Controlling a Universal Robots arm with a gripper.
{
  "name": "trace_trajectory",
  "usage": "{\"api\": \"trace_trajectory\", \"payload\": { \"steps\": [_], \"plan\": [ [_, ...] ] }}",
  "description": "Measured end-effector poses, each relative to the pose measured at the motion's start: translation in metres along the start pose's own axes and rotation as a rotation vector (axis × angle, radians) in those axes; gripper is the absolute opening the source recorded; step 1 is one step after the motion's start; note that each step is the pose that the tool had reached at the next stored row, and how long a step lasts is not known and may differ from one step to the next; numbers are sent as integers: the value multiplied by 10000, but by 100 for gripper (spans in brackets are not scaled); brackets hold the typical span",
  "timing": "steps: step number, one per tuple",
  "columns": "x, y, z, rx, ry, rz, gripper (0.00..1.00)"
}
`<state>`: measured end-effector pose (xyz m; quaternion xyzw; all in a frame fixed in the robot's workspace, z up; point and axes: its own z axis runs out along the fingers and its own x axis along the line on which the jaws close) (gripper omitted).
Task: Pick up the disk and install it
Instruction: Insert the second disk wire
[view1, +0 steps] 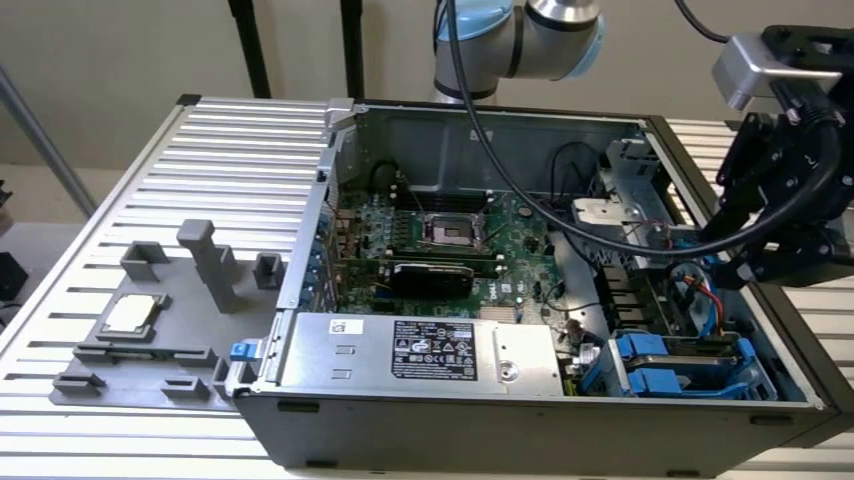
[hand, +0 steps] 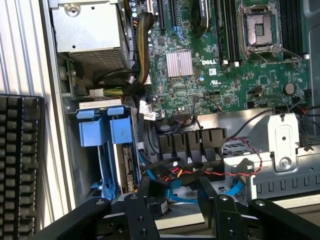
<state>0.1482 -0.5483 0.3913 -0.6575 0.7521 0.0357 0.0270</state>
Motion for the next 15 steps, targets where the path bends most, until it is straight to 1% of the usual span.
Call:
{"api": "trace_trajectory", "payload": {
  "steps": [2, 4, 5, 7, 9, 10, 13, 15],
  "plan": [
    [-19, 22, -28, 18, 64, 1, 50],
    [-56, 54, -34, 51, 130, -2, 50],
    [-79, 70, -31, 75, 158, -3, 50],
    [-137, 95, -25, 142, 232, -7, 50],
    [-190, 104, -18, 209, 351, -12, 50],
    [-193, 104, -14, 235, 441, -13, 50],
    [-192, 105, -5, 287, 791, -14, 50],
    [-191, 105, 3, 317, 998, -14, 50]
  ]
}}
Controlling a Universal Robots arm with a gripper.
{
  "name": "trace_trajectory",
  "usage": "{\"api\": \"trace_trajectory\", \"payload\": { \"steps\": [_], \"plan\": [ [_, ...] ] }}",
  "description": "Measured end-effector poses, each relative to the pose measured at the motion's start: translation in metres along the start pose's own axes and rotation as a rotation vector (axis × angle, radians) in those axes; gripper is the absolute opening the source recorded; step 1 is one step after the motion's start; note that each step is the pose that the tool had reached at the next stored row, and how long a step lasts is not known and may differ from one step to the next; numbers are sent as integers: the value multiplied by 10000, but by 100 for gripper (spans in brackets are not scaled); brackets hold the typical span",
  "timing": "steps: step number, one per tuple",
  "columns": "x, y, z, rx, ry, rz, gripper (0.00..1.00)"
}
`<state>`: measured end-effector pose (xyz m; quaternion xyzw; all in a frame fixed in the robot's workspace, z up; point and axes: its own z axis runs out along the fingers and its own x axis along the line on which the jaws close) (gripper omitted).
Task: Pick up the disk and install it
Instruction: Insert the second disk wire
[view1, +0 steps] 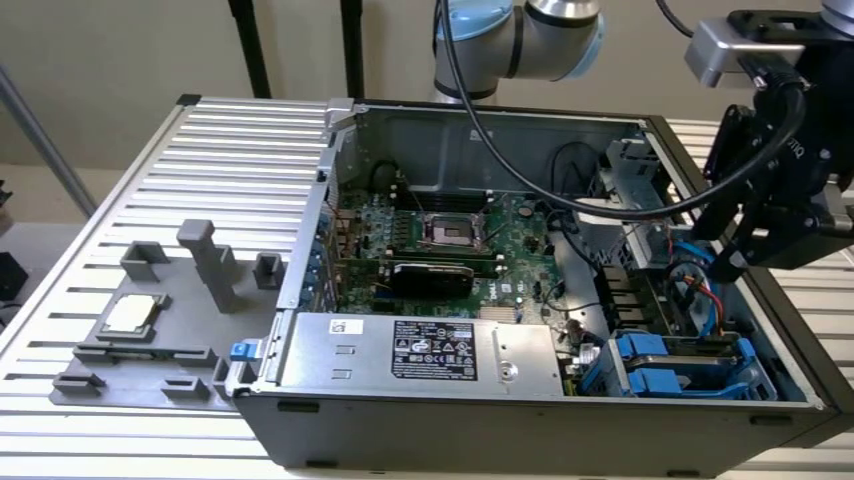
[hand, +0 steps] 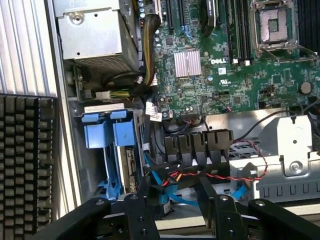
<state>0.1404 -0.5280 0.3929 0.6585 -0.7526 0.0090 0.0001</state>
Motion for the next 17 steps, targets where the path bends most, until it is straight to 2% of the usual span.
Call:
{"api": "trace_trajectory", "payload": {
  "steps": [1, 2, 6, 7, 8, 9, 12, 15, 16, 17],
  "plan": [
    [-1, 0, 6, 12, 64, -1, 50],
    [-3, 0, 10, 22, 101, -1, 50],
    [-40, 6, 12, 39, 189, -2, 48],
    [-53, 7, 11, 43, 215, -2, 42],
    [-61, 9, 11, 46, 239, -2, 42],
    [-66, 9, 12, 49, 262, -2, 35],
    [-68, 9, 18, 60, 346, -4, 35],
    [-68, 9, 25, 68, 405, -5, 35],
    [-67, 9, 27, 71, 427, -5, 33],
    [-66, 9, 31, 74, 449, -6, 26]
  ]
}}
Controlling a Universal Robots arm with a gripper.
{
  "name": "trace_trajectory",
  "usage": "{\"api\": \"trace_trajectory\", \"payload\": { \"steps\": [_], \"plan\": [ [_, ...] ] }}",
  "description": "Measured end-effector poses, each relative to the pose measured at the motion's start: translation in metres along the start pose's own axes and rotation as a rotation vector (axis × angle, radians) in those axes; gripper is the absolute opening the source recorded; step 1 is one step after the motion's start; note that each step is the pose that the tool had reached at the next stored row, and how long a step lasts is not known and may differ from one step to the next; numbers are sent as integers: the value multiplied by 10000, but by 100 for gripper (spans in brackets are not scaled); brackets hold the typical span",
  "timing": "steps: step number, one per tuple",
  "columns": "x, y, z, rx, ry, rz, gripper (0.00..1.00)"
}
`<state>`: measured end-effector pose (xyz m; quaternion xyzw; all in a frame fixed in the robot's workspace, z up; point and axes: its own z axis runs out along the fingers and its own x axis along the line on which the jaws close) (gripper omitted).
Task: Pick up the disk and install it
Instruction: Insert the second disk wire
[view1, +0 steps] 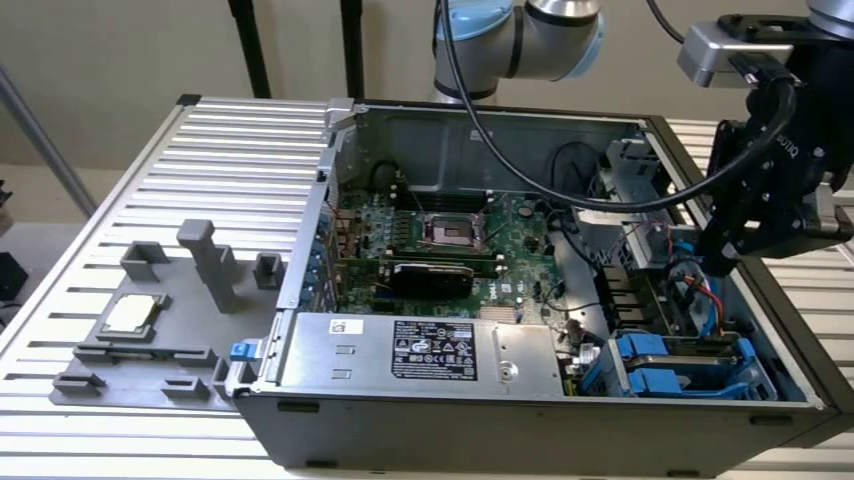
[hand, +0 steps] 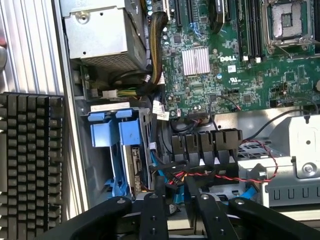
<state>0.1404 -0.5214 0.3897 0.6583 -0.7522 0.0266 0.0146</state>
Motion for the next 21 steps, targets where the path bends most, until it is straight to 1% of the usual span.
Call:
{"api": "trace_trajectory", "payload": {
  "steps": [2, 3, 6, 12, 13, 15, 16, 17, 21],
  "plan": [
    [8, -1, 6, 5, 36, 0, 26],
    [16, -2, 8, 7, 53, -1, 19],
    [63, -9, 17, 13, 94, -3, 19],
    [207, -27, 40, 22, 157, -7, 19],
    [225, -30, 45, 23, 168, -8, 21],
    [248, -32, 54, 27, 196, -8, 21],
    [253, -33, 59, 29, 213, -9, 27],
    [256, -34, 63, 33, 238, -10, 27],
    [264, -35, 74, 51, 377, -11, 27]
  ]
}}
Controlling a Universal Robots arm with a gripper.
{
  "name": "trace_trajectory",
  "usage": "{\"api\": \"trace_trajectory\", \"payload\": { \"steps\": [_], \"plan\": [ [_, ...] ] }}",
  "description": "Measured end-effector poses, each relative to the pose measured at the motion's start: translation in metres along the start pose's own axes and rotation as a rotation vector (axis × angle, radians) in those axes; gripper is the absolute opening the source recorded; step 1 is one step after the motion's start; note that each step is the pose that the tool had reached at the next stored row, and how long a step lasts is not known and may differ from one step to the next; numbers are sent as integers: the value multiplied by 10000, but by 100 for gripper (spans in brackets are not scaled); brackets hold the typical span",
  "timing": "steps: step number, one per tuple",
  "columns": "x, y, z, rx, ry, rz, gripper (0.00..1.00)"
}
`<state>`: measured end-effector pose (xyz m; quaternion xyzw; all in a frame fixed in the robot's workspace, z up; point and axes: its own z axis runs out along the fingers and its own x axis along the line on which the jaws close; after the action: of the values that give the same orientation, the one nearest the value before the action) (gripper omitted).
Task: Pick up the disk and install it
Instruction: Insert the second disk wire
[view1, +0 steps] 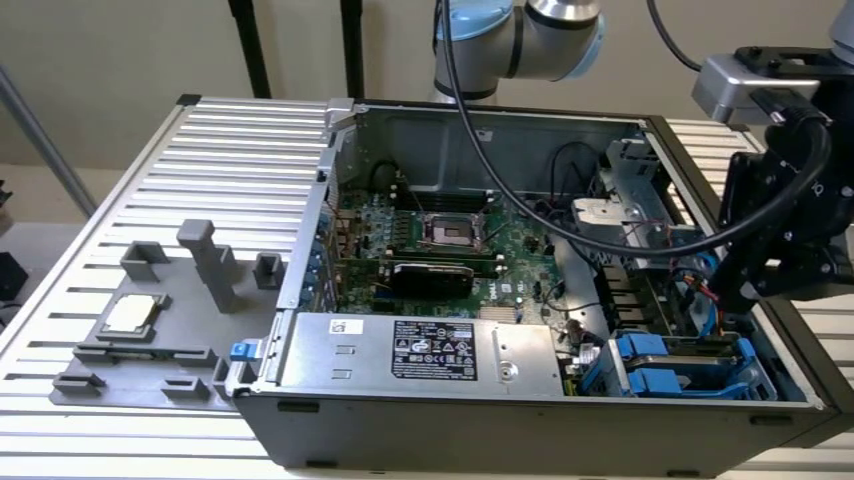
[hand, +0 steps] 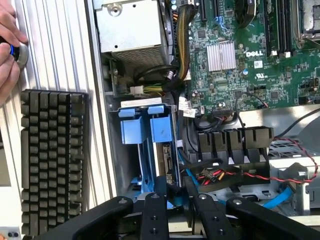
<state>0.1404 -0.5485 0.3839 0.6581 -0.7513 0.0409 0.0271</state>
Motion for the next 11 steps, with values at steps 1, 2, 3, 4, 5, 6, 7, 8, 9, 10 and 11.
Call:
{"api": "trace_trajectory", "payload": {
  "steps": [1, 2, 3, 4, 5, 6, 7, 8, 9, 10, 11],
  "plan": [
    [1, 0, 2, 5, 35, -1, 25],
    [2, 0, 5, 9, 69, -1, 25],
    [4, 0, 7, 13, 101, -2, 19],
    [6, -1, 11, 17, 133, -2, 19],
    [9, -1, 13, 21, 158, -2, 17],
    [13, -1, 16, 23, 173, -2, 17],
    [15, 1, 17, 23, 182, -1, 17],
    [20, 11, 19, 25, 182, 0, 17],
    [28, 36, 24, 37, 177, -1, 17],
    [37, 66, 27, 58, 174, -2, 17],
    [45, 94, 33, 79, 171, -2, 17]
  ]
}}
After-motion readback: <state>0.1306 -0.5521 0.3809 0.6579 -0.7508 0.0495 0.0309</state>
